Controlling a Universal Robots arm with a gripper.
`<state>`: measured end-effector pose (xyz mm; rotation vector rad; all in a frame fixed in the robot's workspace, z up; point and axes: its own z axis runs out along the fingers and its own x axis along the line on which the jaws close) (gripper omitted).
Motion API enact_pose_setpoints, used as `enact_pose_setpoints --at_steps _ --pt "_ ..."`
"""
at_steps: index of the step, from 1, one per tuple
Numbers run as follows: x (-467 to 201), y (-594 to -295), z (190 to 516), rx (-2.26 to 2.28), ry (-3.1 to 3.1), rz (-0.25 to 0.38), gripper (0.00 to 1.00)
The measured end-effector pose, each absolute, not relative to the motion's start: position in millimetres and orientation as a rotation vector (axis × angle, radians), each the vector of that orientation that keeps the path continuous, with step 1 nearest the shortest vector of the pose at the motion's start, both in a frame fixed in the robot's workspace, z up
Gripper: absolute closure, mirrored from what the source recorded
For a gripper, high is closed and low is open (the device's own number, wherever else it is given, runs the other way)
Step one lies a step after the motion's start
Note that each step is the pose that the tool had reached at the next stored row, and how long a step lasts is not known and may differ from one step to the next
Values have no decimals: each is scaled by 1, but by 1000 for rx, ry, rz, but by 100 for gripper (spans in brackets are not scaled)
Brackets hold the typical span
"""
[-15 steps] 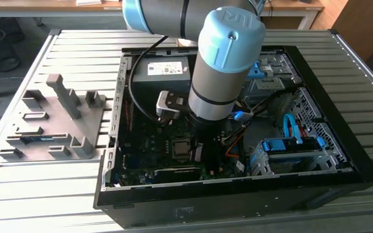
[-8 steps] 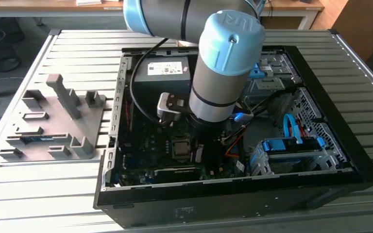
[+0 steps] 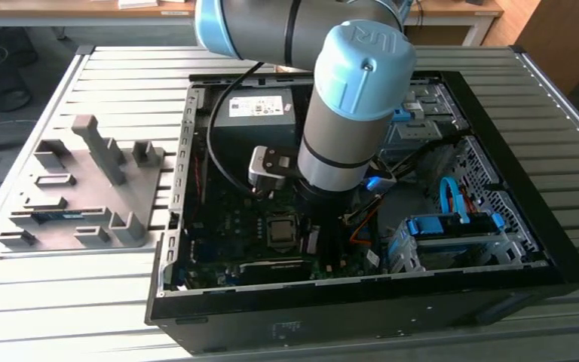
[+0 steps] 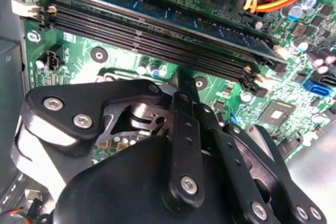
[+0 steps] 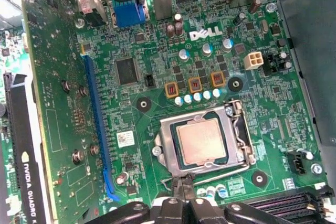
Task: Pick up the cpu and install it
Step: 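Install the first cpu locking lever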
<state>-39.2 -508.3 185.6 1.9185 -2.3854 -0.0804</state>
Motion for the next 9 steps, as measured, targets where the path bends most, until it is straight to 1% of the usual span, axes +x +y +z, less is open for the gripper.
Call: enact_pose_setpoints --at_steps 4,9 --pt "-39 -508 187 1921 -2387 -81 90" --pt "-40 -508 204 1921 -2388 -80 90"
